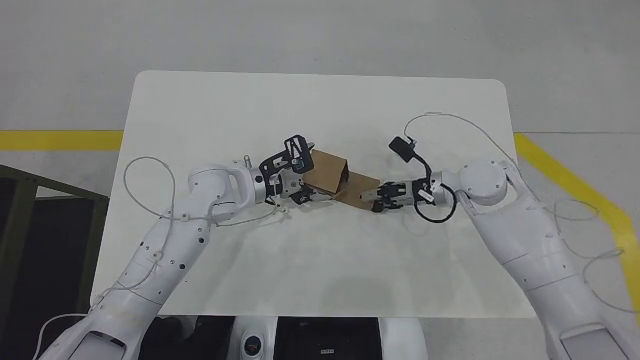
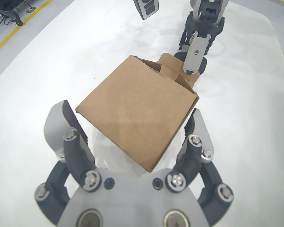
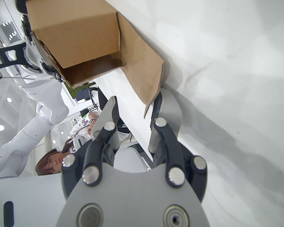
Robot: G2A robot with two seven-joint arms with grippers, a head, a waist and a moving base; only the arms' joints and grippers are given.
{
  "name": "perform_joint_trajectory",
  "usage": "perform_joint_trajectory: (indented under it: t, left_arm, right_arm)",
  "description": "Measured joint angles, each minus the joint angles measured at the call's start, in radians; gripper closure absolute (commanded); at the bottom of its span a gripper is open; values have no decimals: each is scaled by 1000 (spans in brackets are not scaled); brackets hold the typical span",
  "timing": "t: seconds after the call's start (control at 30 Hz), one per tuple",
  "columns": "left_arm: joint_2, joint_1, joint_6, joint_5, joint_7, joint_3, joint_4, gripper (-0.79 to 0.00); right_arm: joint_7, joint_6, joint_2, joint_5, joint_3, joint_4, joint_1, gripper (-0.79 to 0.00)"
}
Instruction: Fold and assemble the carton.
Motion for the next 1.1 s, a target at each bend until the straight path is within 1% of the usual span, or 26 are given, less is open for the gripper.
perform_joint_trajectory:
  t: [0.23, 0.37, 0.43, 0.6, 0.8, 1.1]
  left_arm:
    - [0, 1, -1, 1, 1, -1, -2, -785]
    - [0, 3, -2, 3, 2, -3, -2, -785]
    - [0, 5, -3, 3, 1, -5, -3, -785]
    - [1, 8, -4, 6, -1, -9, -6, -785]
    - [2, 10, -7, 7, -2, -11, -8, -785]
    - [2, 8, -9, 8, -8, -12, -8, -785]
  right_arm:
    - [-11, -35, -24, 41, -55, 61, 55, -286]
    - [-26, -70, -33, 91, -59, 97, 67, -271]
    - [-23, -90, -35, 110, -55, 102, 70, -265]
    - [-9, -113, -30, 135, -36, 71, 67, -289]
    - [2, -98, -26, 163, -20, 8, 60, -329]
    - [-38, -38, -33, 132, -46, -17, 79, -332]
